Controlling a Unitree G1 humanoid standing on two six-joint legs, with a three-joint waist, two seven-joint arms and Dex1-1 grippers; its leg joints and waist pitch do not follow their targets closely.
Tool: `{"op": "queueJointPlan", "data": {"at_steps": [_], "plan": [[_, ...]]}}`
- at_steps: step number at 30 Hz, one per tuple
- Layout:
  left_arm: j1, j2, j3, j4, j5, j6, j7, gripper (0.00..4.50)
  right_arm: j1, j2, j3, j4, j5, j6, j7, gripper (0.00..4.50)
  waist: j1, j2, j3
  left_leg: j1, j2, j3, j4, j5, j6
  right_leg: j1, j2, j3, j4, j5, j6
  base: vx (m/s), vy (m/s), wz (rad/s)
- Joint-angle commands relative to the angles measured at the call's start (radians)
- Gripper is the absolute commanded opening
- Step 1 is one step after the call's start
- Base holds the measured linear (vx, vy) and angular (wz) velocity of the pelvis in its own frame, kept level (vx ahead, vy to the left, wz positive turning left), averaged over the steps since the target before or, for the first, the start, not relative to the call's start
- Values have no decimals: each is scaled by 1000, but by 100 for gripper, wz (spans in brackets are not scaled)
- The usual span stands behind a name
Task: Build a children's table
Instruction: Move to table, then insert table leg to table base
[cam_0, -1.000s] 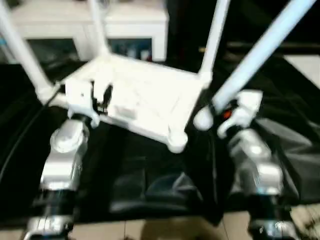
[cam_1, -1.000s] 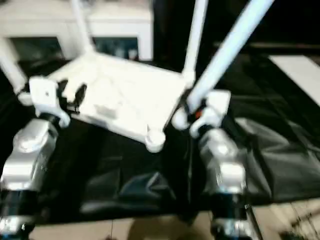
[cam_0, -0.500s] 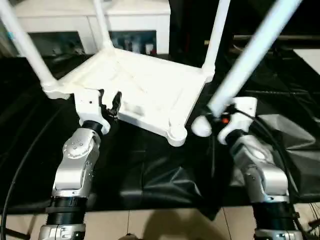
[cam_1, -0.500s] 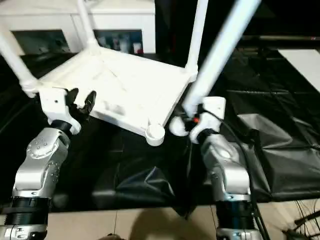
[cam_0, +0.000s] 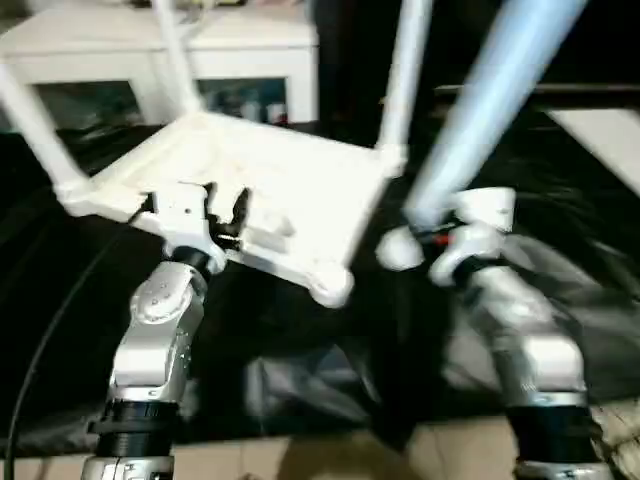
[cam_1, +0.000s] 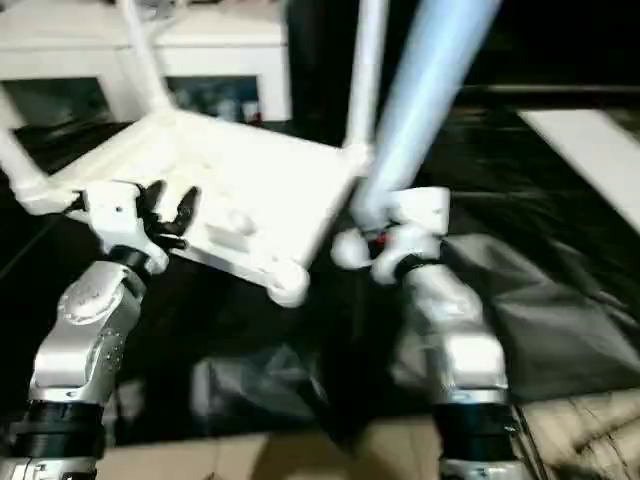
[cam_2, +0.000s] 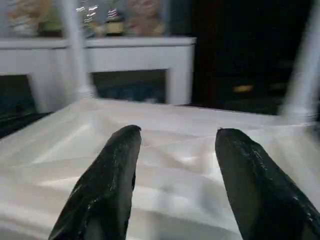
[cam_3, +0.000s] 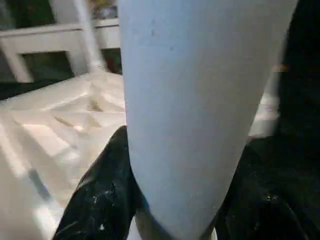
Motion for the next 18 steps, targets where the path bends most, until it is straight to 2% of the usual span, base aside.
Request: {"op": "queueJointPlan", "data": {"at_steps": [1, 2, 3, 4, 5, 6, 7, 8, 9, 10, 11, 12, 13, 14, 15, 16, 17, 18], "plan": [[-14, -5, -14, -12, -9, 7, -15, 271, 6, -19, 1, -16, -8, -9, 13, 185, -34, 28, -102, 199, 190, -162, -65, 477, 479, -142, -32, 20, 58, -71, 30, 186, -11, -11], [-9, 2, -19, -15, -22, 4, -43, 271, 9, -21, 3, -20, -6, -9, 20, 185, -32, 16, -106, 183, 181, -156, -43, 821, 512, -182, -57, 47, 75, 54, 97, 0, 0, 0], [4, 18, -30, -22, -50, -16, -111, 271, 15, -23, 3, -32, 9, -5, 38, 185, -28, -1, -109, 176, 142, -131, -8, 1131, 480, -212, -78, 83, 48, 212, 126, 0, 0, 0], [11, 25, -35, -25, -60, -28, -140, 271, 17, -23, 2, -38, 19, -2, 46, 185, -26, -17, -110, 167, 112, -117, 12, 1180, 447, -217, -92, 108, 15, 317, 106, -158, 3, -10], [14, 38, -39, -23, -86, -29, -195, 271, 20, -25, 2, -45, 23, -4, 56, 185, -14, -78, -101, 43, -44, -30, 57, 865, 291, -145, -113, 148, -65, 707, 61, -110, 9, -2], [11, 64, -52, -7, -121, -10, -286, 300, 22, -29, 1, -53, 30, -4, 71, 185, 21, -109, -84, -54, -90, -4, 46, 329, 173, -49, -152, 179, -86, 1036, 63, -138, -5, 17], [3, 95, -72, 20, -121, -3, -352, 300, 24, -34, 1, -60, 37, -4, 88, 185, 30, -97, -95, -48, -69, -4, 46, 202, 128, -52, -165, 185, -91, 1143, 25, -29, -67, 14], [-9, 139, -106, 54, -115, 8, -444, 307, 27, -46, 7, -67, 40, -11, 109, 185, 19, -82, -105, -44, -61, -4, 0, 148, 52, -25, -130, 135, -66, 1155, -16, -65, -102, 13], [-20, 181, -146, 82, -107, 13, -541, 325, 28, -56, 10, -71, 43, -15, 122, 185, 12, -50, -102, -40, -51, 4, -30, 165, 13, -30, -82, 114, -75, 987, -32, -38, -88, -5], [-23, 192, -156, 90, -104, 14, -565, 325, 28, -59, 11, -72, 44, -16, 125, 185, 6, -31, -103, -32, -36, 1, -41, 180, 12, -38, -70, 105, -71, 866, -45, -83, -64, 0], [-47, 238, -202, 137, -67, -6, -650, 325, 27, -69, 10, -74, 47, -21, 135, 185, -2, -15, -91, -16, -5, 5, -57, 139, 16, -56, -51, 88, -87, 566, -94, -97, -32, 1], [-69, 265, -232, 177, -39, -23, -705, 348, 26, -76, 7, -74, 51, -23, 143, 185, -8, -13, -77, -6, 18, 10, -75, 27, 12, -64, -49, 87, -106, 263, -144, -97, -32, 1], [-89, 282, -251, 211, -19, -36, -743, 356, 24, -84, 6, -72, 52, -26, 150, 185, -8, -9, -59, 2, 31, 19, -91, -171, -9, -70, -53, 91, -134, -33, -159, -109, -7, 3], [-112, 294, -268, 245, 5, -52, -765, 356, 22, -93, 8, -69, 49, -31, 158, 185, -9, -8, -49, 11, 34, 23, -97, -270, -26, -78, -57, 93, -149, -178, -150, -117, -20, 10], [-135, 304, -288, 275, 22, -69, -801, 356, 21, -101, 10, -66, 48, -35, 168, 185, -9, -8, -37, 37, 36, 29, -98, -412, -61, -97, -58, 89, -176, -398, -107, -117, -20, 10], [-149, 310, -300, 294, 33, -81, -823, 356, 20, -107, 11, -63, 47, -38, 175, 185, -12, -13, -29, 44, 34, 31, -99, -450, -66, -103, -57, 84, -192, -487, -75, -110, -28, 12], [-177, 321, -328, 330, 42, -100, -878, 356, 19, -117, 9, -59, 47, -40, 186, 185, -13, -7, -30, 59, 28, 32, -96, -461, -73, -100, -65, 71, -219, -616, -8, -97, -6, 5], [-182, 323, -333, 336, 45, -102, -886, 356, 19, -118, 9, -59, 47, -41, 188, 185, -14, -8, -30, 53, 29, 30, -101, -450, -69, -92, -66, 67, -223, -620, 5, -97, -6, 5]]}}
